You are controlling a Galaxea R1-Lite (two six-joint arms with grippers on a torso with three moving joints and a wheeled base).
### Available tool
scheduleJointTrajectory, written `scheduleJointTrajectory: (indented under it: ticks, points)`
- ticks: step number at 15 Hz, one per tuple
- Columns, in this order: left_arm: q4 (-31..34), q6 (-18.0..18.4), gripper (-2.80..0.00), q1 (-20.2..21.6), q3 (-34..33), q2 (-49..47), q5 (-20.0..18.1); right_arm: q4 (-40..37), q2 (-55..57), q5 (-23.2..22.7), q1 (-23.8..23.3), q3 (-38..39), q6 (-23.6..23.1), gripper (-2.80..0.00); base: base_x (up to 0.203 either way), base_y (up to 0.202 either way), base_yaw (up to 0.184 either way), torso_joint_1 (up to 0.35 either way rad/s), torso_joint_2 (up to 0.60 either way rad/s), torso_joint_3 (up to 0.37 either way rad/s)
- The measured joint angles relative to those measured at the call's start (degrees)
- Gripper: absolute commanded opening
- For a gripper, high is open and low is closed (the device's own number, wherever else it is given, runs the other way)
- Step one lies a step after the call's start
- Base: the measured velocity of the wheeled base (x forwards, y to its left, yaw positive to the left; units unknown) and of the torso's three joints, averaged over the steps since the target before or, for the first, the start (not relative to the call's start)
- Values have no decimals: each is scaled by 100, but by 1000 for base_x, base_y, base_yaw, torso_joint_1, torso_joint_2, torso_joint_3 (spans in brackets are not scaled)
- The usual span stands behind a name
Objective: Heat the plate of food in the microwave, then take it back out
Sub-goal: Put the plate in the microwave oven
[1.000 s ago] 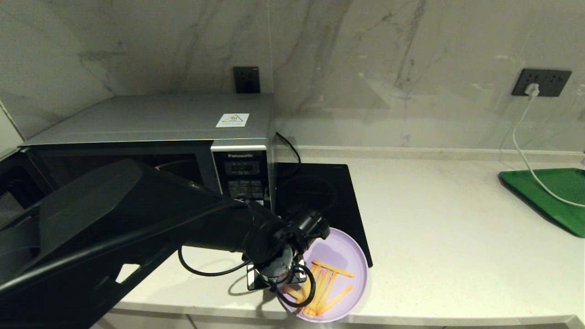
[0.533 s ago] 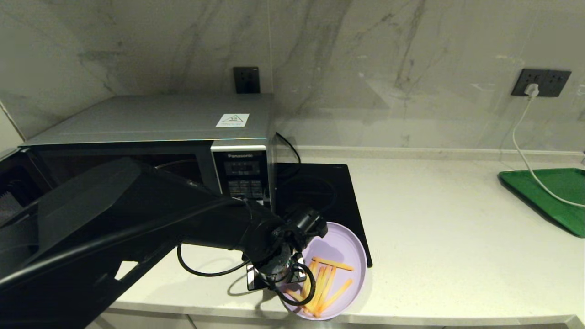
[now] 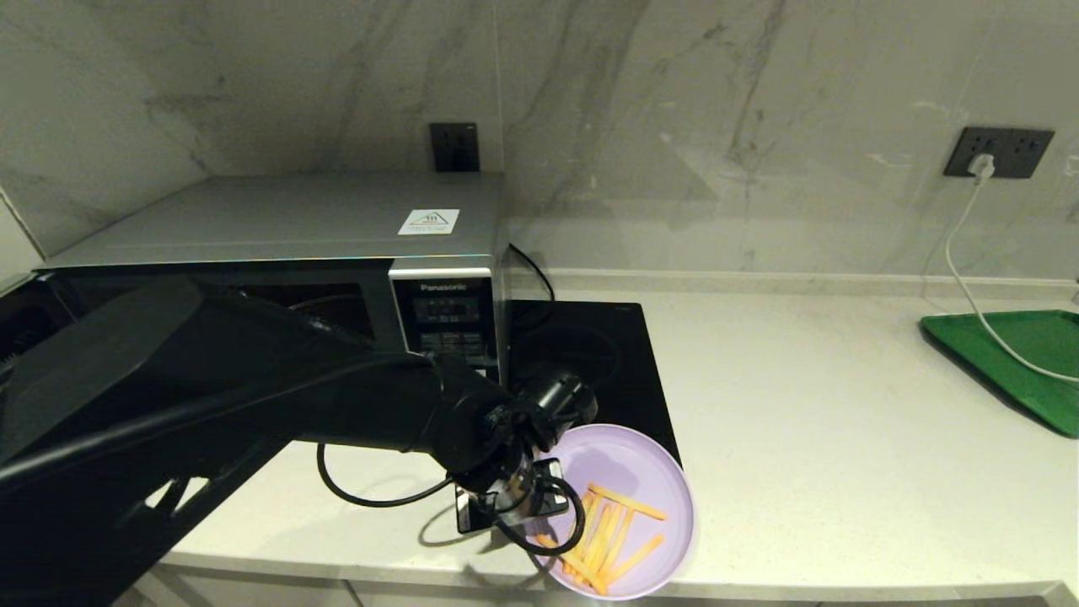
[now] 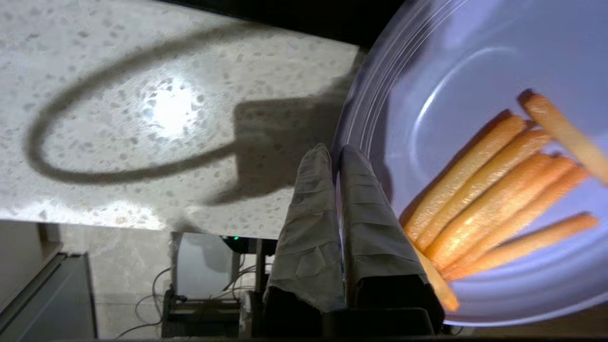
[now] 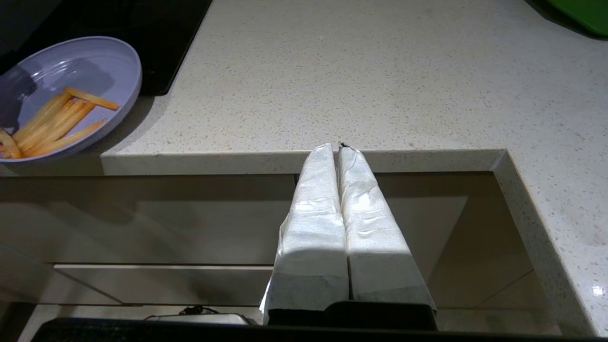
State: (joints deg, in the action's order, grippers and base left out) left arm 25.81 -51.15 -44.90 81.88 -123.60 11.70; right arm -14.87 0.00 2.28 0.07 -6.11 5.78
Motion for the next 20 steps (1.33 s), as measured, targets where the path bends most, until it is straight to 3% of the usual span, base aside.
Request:
scheduleJointTrajectory:
  ticks: [5,9,12,15,20]
  points:
    - [-196,0,-280,95,-145,116,-99,0,0,-2,0,-1,0,-280,0,0,0,0,0,0]
    - [-243,-35,-280,289,-243,319,-573,0,0,0,0,-4,0,-280,0,0,0,0,0,0]
    - [-654,-101,-280,420,-614,553,-992,-1,0,-2,0,-4,-2,-280,0,0,0,0,0,0]
    - [-1040,-83,-280,463,-1017,743,-1142,0,0,0,0,-4,0,-280,0,0,0,0,0,0]
    - [-1096,-53,-280,544,-1323,1134,-1697,5,0,0,0,-1,-2,-280,0,0,0,0,0,0]
